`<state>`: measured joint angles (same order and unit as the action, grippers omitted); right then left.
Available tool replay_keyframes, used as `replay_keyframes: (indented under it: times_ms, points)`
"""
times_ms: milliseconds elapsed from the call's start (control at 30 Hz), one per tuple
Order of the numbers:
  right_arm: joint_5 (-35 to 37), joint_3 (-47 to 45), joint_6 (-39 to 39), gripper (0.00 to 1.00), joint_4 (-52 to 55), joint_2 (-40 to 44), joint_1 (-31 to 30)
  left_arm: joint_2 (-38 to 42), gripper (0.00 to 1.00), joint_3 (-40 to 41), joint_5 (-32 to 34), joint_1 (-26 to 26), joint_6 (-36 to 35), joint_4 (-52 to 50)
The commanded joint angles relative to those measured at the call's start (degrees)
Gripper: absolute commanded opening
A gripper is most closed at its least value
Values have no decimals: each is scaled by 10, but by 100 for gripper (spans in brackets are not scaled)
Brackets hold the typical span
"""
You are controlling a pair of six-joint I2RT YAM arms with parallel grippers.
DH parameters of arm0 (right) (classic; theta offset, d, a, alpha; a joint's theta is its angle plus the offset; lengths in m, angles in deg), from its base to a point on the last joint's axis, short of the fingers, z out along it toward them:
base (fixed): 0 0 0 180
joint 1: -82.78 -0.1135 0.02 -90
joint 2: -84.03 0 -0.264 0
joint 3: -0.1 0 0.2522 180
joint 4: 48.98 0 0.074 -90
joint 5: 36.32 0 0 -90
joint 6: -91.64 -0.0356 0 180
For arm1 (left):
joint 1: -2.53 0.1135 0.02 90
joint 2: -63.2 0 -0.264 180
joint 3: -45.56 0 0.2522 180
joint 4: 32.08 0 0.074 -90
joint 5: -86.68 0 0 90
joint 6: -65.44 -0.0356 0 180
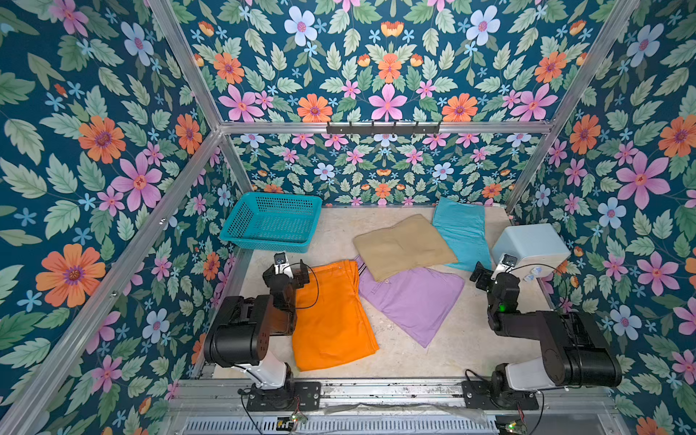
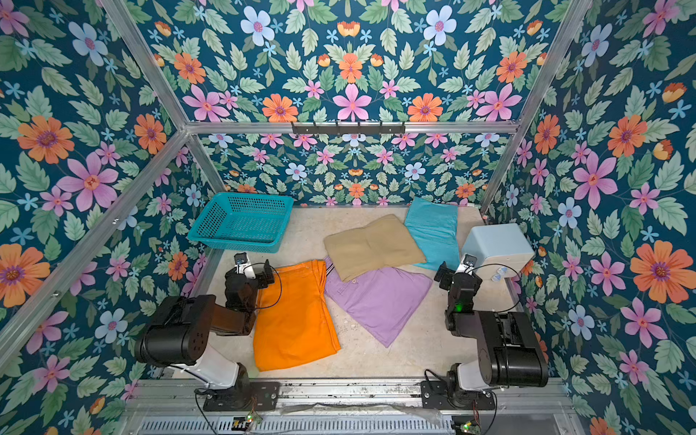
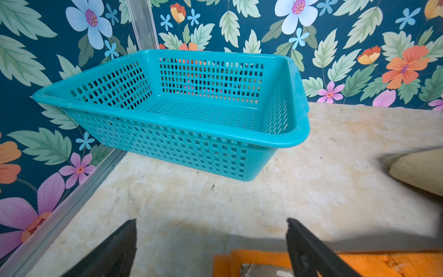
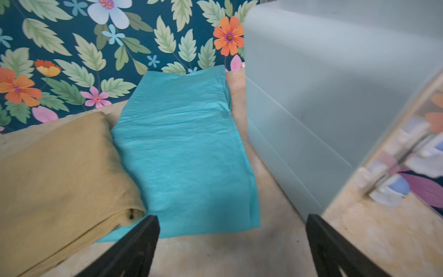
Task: Put the folded long pants in the basket
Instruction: Pick up the long pant at the center of the board.
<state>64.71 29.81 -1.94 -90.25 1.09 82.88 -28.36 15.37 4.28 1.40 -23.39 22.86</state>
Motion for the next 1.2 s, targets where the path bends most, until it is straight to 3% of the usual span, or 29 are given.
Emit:
replay_keyframes:
  times_ms: [0,633,667,733,800,867,933,1033,1100,1167]
  points:
    - [-21,5,11,99,-1,-1,-1,2,99,0,0,0,1,5]
    - [-24,5,10,99,1,-1,-1,1,99,-1,0,0,1,4]
    - [-28,7,8,99,3,-1,0,2,100,-1,3,0,0,6]
    - [-36,7,6,99,6,1,5,25,99,-5,83,-19,2,-7]
    - [-11,4,6,99,-3,4,0,91,99,-41,176,-49,2,-127]
    - [69,17,15,99,73,70,-31,152,99,-94,166,-53,15,-246]
    - [118,54,19,99,198,178,-67,201,99,-140,137,-54,80,-332]
    - [20,86,-69,99,310,321,-74,237,100,-208,113,-53,201,-471]
    - [-10,66,-172,99,291,373,-74,237,100,-256,120,-48,298,-598]
    - [-30,27,-297,99,262,409,-74,225,99,-294,-5,-28,310,-652]
